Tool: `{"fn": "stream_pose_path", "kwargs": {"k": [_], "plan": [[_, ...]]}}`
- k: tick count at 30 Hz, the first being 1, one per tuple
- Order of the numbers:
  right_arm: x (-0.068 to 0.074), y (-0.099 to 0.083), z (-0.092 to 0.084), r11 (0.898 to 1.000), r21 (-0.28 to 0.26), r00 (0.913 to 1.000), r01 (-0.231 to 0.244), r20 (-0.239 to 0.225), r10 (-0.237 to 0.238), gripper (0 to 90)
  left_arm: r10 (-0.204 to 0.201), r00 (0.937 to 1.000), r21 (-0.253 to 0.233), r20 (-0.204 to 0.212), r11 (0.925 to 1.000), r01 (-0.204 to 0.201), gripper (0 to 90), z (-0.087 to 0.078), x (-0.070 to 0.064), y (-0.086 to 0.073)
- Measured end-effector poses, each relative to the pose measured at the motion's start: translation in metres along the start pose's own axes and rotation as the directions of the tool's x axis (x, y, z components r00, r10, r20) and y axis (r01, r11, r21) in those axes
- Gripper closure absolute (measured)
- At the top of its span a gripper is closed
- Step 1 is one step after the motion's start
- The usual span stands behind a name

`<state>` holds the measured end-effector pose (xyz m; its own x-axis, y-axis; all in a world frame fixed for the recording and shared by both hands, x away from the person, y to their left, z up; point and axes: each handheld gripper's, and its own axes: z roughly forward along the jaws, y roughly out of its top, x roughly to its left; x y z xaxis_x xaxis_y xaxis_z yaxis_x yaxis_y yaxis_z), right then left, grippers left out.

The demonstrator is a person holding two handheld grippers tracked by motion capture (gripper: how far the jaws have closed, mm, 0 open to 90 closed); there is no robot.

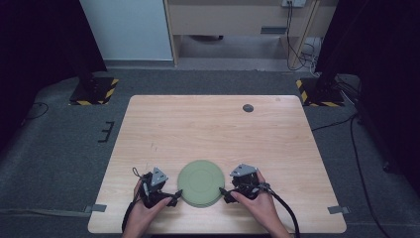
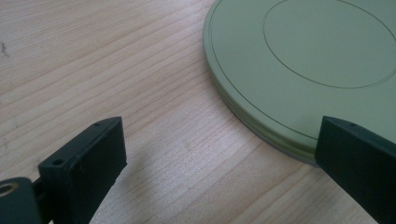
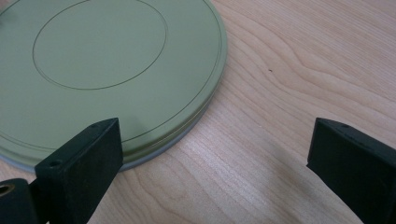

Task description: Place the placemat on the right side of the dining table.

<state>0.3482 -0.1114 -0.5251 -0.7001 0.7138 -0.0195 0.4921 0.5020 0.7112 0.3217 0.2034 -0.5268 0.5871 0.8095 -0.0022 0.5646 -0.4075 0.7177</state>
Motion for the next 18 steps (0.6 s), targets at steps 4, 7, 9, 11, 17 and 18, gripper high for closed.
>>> {"fn": "stream_pose_path", "kwargs": {"k": [4, 7, 9, 11, 17, 18], "plan": [[-0.0012, 0.0002, 0.0006, 1.000, 0.000, 1.0000, -0.009, 0.001, 0.009, 3.3, -0.004, 1.0000, -0.002, -0.003, 1.0000, 0.004, 1.5, 0.0010, -0.0002, 0.0008], [-0.0014, 0.0002, 0.0009, 1.000, -0.002, 0.9999, -0.011, 0.005, 0.011, 3.4, 0.001, 1.0000, -0.002, -0.007, 1.0000, -0.001, 1.6, 0.0009, -0.0004, 0.0012], [-0.0012, 0.0001, 0.0005, 1.000, -0.003, 0.9999, -0.010, 0.004, 0.010, 4.2, 0.001, 1.0000, -0.003, -0.006, 1.0000, -0.001, 2.1, 0.0006, -0.0005, 0.0010], [-0.0008, 0.0001, -0.0003, 1.000, -0.005, 1.0000, -0.008, 0.005, 0.008, 5.8, 0.002, 1.0000, -0.005, -0.003, 1.0000, -0.002, 2.7, -0.0001, -0.0006, 0.0007], [-0.0015, 0.0001, -0.0035, 1.000, -0.009, 0.9999, -0.015, -0.006, 0.015, 5.7, 0.002, 1.0000, -0.011, 0.000, 0.9999, -0.002, 3.0, -0.0010, -0.0010, 0.0005], [-0.0010, -0.0001, -0.0033, 1.000, -0.006, 0.9999, -0.015, -0.008, 0.015, 5.7, 0.003, 1.0000, -0.009, 0.000, 1.0000, -0.003, 3.0, -0.0009, -0.0011, 0.0005]]}}
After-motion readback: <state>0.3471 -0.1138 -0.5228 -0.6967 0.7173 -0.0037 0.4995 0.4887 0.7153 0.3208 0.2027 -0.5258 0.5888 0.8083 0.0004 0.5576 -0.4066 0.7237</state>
